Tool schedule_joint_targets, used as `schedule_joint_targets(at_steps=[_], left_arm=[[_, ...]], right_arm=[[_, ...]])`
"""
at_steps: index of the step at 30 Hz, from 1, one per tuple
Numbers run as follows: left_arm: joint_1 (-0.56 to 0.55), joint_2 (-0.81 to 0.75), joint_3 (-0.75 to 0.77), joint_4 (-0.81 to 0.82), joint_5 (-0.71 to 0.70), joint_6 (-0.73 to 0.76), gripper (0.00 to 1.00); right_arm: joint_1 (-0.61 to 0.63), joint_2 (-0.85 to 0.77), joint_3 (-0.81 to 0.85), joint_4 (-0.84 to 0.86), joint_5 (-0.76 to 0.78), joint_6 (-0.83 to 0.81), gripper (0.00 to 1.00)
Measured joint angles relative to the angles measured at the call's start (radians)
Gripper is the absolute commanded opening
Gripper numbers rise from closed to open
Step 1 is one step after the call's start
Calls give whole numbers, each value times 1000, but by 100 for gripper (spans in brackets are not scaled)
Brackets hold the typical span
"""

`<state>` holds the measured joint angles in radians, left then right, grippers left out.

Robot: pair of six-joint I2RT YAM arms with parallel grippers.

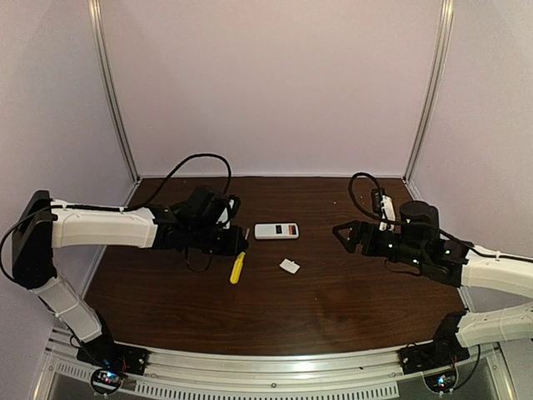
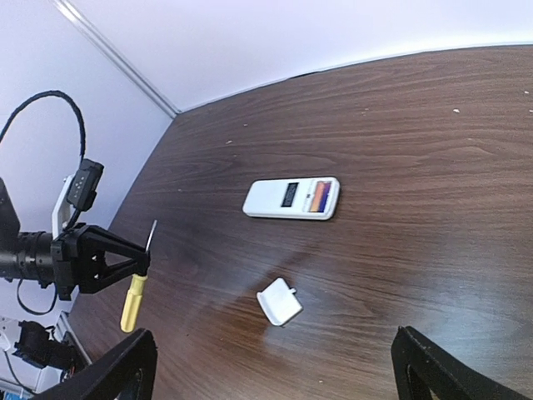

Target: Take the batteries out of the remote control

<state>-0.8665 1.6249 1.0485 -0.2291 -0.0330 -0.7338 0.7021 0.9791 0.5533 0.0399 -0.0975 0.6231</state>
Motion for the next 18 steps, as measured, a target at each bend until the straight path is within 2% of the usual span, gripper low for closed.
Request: schedule_joint_targets(at_steps=[6, 11, 18], left_arm=[[28, -126, -129, 135, 39, -24, 0], [41, -207, -226, 270, 77, -62, 0], [55, -237, -332, 486, 163, -150, 0]], right_arm=[[96, 17, -27, 167, -28, -20, 99], [198, 91, -26, 291, -27, -58, 99], [310, 215, 1, 382, -23, -108, 99]])
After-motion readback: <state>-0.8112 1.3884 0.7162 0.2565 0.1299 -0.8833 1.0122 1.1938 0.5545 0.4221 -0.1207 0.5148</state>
